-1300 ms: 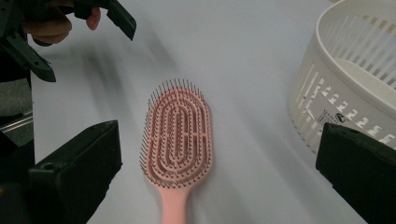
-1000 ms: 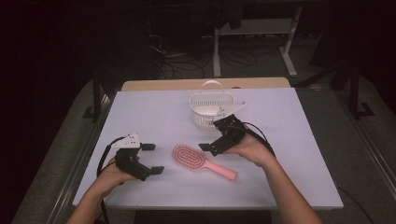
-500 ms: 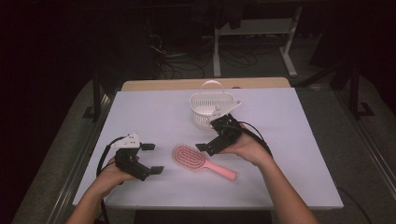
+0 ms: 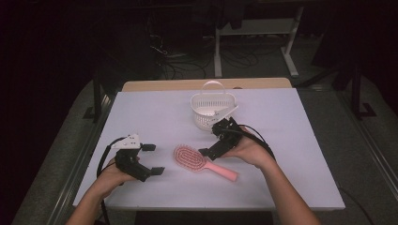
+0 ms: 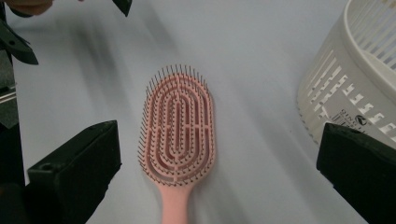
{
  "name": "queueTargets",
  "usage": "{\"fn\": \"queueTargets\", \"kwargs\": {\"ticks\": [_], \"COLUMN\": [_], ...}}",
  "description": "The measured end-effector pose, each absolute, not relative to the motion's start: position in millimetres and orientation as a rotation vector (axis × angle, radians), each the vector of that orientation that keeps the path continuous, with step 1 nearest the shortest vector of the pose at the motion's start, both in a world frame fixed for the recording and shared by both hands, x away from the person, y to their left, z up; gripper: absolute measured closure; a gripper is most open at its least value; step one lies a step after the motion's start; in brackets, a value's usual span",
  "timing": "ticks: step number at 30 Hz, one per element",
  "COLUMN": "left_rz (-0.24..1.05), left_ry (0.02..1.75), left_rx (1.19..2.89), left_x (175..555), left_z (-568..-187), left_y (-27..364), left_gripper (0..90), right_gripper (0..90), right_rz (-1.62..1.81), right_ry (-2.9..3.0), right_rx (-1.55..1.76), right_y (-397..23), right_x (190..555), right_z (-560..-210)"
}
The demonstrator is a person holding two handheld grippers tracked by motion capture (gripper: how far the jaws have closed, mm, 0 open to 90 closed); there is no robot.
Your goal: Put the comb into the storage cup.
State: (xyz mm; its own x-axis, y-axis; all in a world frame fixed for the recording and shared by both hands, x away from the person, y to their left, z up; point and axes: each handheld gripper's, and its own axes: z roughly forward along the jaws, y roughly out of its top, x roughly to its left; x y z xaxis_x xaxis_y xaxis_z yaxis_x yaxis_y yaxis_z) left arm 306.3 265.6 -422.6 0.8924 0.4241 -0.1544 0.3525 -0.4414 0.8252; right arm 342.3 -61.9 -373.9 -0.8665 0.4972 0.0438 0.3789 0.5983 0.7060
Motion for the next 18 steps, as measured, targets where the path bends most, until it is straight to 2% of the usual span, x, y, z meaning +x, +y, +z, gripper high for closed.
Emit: {"fn": "queueTargets", "kwargs": {"ticks": [18], "left_rz": [0.103], "left_ry": [0.547], "left_rx": [2.087], "left_x": [307.3], "left_z": [-427.1], "left_y": [265.0], "left_gripper": [0.0], "right_gripper": [0.0], "right_rz": [0.967], "right_ry": [2.76], "right_rx": [0.714], "right_y": [-59.8], "right_x": [338.9], "right_z": [-386.8]}}
